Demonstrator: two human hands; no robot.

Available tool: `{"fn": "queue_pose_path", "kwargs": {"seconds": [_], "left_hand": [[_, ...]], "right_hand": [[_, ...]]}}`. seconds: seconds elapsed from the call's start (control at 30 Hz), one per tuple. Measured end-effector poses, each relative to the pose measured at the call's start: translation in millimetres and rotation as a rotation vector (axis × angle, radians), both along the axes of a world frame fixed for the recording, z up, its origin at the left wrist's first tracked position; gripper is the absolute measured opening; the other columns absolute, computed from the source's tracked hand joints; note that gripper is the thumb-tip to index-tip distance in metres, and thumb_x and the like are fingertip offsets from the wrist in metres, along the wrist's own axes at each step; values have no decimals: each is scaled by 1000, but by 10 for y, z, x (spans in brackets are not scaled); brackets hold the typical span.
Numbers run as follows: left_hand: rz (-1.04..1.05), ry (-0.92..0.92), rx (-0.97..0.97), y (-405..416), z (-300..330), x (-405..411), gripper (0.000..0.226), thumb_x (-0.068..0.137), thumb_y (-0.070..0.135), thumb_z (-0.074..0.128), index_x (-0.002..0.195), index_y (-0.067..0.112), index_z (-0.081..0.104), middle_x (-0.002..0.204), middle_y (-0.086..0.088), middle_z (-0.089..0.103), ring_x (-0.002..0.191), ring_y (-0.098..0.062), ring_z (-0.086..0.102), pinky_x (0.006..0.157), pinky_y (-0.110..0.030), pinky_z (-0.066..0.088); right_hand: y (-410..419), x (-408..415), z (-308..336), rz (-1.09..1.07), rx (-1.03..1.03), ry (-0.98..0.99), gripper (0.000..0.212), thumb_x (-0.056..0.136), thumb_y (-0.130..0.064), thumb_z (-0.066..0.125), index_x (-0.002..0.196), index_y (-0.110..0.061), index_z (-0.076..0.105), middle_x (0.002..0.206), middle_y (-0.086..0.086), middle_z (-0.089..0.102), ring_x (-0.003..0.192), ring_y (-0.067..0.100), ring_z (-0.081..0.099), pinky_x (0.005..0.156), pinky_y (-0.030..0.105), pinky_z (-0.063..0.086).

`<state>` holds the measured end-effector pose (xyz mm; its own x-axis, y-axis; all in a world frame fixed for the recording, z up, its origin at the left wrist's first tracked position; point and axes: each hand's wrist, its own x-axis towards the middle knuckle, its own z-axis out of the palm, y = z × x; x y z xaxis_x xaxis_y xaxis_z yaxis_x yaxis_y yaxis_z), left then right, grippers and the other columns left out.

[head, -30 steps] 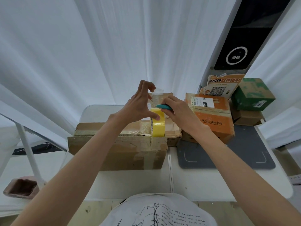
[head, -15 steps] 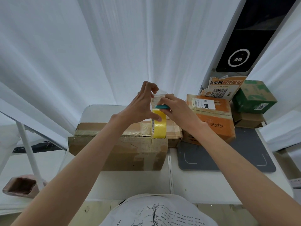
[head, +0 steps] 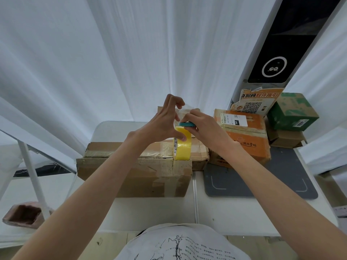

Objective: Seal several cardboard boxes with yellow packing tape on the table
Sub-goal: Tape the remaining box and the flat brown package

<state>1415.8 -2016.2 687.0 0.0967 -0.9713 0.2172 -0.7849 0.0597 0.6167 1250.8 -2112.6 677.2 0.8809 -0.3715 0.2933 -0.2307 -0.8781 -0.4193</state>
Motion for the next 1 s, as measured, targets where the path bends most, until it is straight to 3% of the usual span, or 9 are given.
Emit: {"fn": "queue_pose_path", "kwargs": {"seconds": [0.2,0.5,1.0], "left_hand": [[-16,8,10,-13,-39,10,94,63,18,97,130,11,32,122,0,28,94,-8,52,78,-13,50],[-10,18,26,-12,-59,-6,94,63,17,97,130,10,32,122,1,28,101,-21,54,77,-6,46],[-16,14,42,-31,-45,-57,94,61,21,98,129,14,32,124,1,28,102,-19,56,72,-9,48]], "right_hand": [[-2,-2,11,-15,-1,21,18,96,-17,68,113,-11,68,113,5,64,96,16,63,84,18,43],[-2,-6,34,-17,-48,55,19,95,-17,68,113,-11,68,111,5,64,93,18,63,80,20,43],[-58,-134,27,-53,11,31,13,93,-15,72,103,-11,66,108,1,63,86,11,54,77,22,44]]}}
